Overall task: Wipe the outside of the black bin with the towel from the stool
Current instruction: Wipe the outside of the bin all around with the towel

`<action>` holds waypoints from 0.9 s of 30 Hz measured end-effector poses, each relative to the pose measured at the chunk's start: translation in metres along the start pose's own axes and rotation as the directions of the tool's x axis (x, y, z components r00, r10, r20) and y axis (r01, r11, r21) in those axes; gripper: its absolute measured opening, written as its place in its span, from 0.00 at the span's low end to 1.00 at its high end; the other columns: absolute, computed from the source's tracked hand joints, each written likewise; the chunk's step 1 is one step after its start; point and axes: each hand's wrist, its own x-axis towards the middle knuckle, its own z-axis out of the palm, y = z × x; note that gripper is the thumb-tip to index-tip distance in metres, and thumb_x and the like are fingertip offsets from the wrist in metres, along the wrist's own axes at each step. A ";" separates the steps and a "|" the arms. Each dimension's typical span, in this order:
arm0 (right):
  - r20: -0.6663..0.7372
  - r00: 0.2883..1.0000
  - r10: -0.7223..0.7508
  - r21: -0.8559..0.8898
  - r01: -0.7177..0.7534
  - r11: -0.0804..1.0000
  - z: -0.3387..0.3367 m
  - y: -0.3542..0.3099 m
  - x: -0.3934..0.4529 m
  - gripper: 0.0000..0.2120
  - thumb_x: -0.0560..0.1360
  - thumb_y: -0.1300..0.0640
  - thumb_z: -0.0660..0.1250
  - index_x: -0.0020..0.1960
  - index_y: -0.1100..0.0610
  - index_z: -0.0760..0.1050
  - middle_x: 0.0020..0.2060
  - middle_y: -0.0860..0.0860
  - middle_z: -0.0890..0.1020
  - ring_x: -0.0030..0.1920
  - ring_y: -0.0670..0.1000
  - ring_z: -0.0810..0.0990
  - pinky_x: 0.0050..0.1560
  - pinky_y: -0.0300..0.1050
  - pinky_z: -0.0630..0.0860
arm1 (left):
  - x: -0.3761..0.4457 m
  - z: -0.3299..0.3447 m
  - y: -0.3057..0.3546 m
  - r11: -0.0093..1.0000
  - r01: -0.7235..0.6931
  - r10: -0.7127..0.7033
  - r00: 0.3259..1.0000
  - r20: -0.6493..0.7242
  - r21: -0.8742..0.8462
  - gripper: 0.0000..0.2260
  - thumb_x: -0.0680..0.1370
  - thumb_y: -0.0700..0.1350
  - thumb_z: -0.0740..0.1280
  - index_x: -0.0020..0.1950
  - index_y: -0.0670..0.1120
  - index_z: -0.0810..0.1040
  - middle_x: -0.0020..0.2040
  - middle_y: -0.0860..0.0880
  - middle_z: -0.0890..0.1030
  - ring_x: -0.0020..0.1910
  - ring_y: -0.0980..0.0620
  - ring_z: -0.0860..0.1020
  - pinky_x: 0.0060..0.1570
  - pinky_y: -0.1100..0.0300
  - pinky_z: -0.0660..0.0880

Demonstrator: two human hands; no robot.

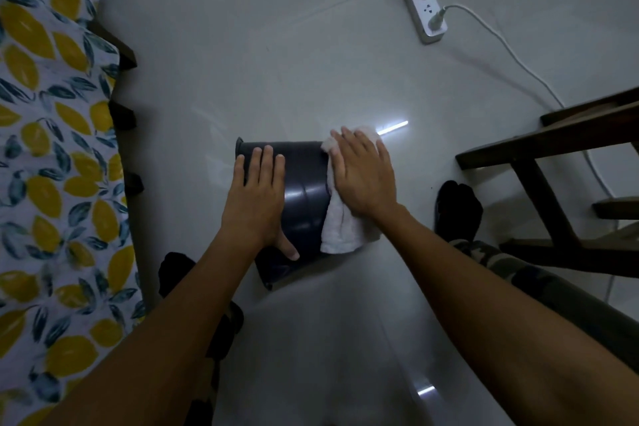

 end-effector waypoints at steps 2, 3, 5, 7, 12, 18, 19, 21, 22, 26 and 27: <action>-0.028 0.999 0.026 0.027 -0.025 0.999 -0.001 0.008 -0.010 0.27 0.86 0.44 0.43 0.81 0.52 0.61 0.80 0.51 0.64 0.81 0.53 0.58 0.80 0.59 0.56 | -0.001 0.003 0.001 1.000 0.003 -0.003 1.000 -0.006 -0.008 0.78 0.49 0.82 0.69 0.81 0.37 0.39 0.82 0.34 0.42 0.81 0.36 0.43 0.78 0.37 0.44; -0.052 0.998 0.028 0.039 -0.026 0.999 -0.001 0.010 -0.017 0.27 0.86 0.45 0.44 0.81 0.53 0.60 0.81 0.52 0.63 0.82 0.53 0.57 0.80 0.58 0.57 | -0.001 0.003 0.001 1.000 0.005 -0.005 1.000 -0.007 -0.014 0.78 0.49 0.82 0.69 0.81 0.37 0.38 0.82 0.34 0.41 0.81 0.36 0.43 0.78 0.37 0.43; -0.111 0.994 0.020 0.036 -0.016 0.999 0.003 0.013 -0.036 0.27 0.86 0.47 0.44 0.82 0.56 0.58 0.82 0.54 0.61 0.82 0.54 0.54 0.80 0.57 0.59 | 0.000 0.003 0.000 1.000 0.009 -0.009 1.000 -0.005 -0.028 0.78 0.49 0.81 0.70 0.81 0.37 0.38 0.82 0.35 0.41 0.81 0.36 0.42 0.78 0.37 0.43; -0.134 0.991 0.020 -0.003 -0.021 1.000 0.011 0.013 -0.060 0.28 0.86 0.47 0.43 0.83 0.58 0.55 0.83 0.56 0.57 0.83 0.56 0.51 0.79 0.59 0.59 | 0.001 0.003 0.000 0.999 0.007 -0.007 1.000 -0.002 -0.036 0.78 0.50 0.81 0.71 0.81 0.38 0.37 0.82 0.35 0.40 0.81 0.36 0.42 0.78 0.37 0.43; -0.069 0.989 -0.131 -0.095 0.124 0.988 0.034 0.002 -0.115 0.27 0.86 0.50 0.52 0.83 0.56 0.54 0.83 0.55 0.53 0.83 0.57 0.47 0.80 0.62 0.56 | 0.000 0.005 0.001 1.000 0.008 -0.008 1.000 -0.006 -0.023 0.78 0.50 0.81 0.70 0.81 0.37 0.37 0.82 0.34 0.40 0.81 0.36 0.41 0.78 0.37 0.42; 0.009 0.935 -0.353 -0.147 0.351 0.925 0.034 -0.020 -0.081 0.28 0.86 0.48 0.52 0.83 0.54 0.53 0.83 0.54 0.54 0.83 0.57 0.49 0.80 0.62 0.56 | -0.003 0.006 0.003 1.000 0.005 -0.004 1.000 -0.025 0.009 0.77 0.51 0.82 0.69 0.81 0.37 0.38 0.82 0.34 0.40 0.81 0.35 0.42 0.78 0.37 0.43; 0.018 0.940 -0.340 -0.147 0.339 0.929 0.030 -0.025 -0.068 0.28 0.86 0.47 0.50 0.83 0.53 0.52 0.83 0.53 0.54 0.83 0.56 0.49 0.80 0.61 0.54 | -0.002 0.006 0.003 1.000 0.003 -0.003 1.000 -0.027 0.009 0.76 0.52 0.82 0.69 0.81 0.37 0.38 0.82 0.34 0.40 0.81 0.35 0.41 0.78 0.37 0.43; 0.020 0.963 -0.268 -0.113 0.269 0.957 0.021 -0.032 -0.042 0.27 0.85 0.45 0.48 0.83 0.50 0.54 0.83 0.52 0.56 0.83 0.54 0.51 0.80 0.60 0.53 | -0.004 0.007 0.004 1.000 0.003 -0.003 1.000 -0.029 0.005 0.76 0.52 0.82 0.69 0.81 0.37 0.38 0.82 0.34 0.40 0.81 0.36 0.40 0.77 0.35 0.42; 0.011 0.977 -0.214 -0.079 0.215 0.974 0.017 -0.033 -0.032 0.26 0.85 0.44 0.48 0.82 0.48 0.58 0.82 0.52 0.59 0.82 0.54 0.54 0.80 0.61 0.54 | -0.006 0.008 0.006 1.000 0.011 -0.011 1.000 -0.028 0.001 0.76 0.53 0.81 0.69 0.81 0.38 0.38 0.82 0.34 0.40 0.81 0.36 0.40 0.76 0.33 0.41; -0.055 0.996 0.073 -0.025 -0.074 0.997 0.005 -0.020 -0.007 0.21 0.84 0.41 0.50 0.74 0.41 0.70 0.79 0.55 0.65 0.79 0.57 0.62 0.75 0.67 0.60 | -0.014 0.010 0.013 0.997 0.065 -0.065 0.998 0.000 -0.048 0.77 0.51 0.79 0.72 0.81 0.39 0.35 0.82 0.37 0.36 0.81 0.38 0.38 0.73 0.26 0.45; -0.044 0.983 0.176 -0.009 -0.177 0.984 0.003 -0.014 -0.003 0.21 0.84 0.40 0.49 0.73 0.39 0.71 0.79 0.56 0.63 0.79 0.59 0.61 0.75 0.68 0.59 | -0.014 0.010 0.015 0.995 0.068 -0.068 0.998 0.004 -0.071 0.77 0.51 0.78 0.73 0.81 0.40 0.35 0.82 0.37 0.36 0.81 0.38 0.38 0.74 0.27 0.48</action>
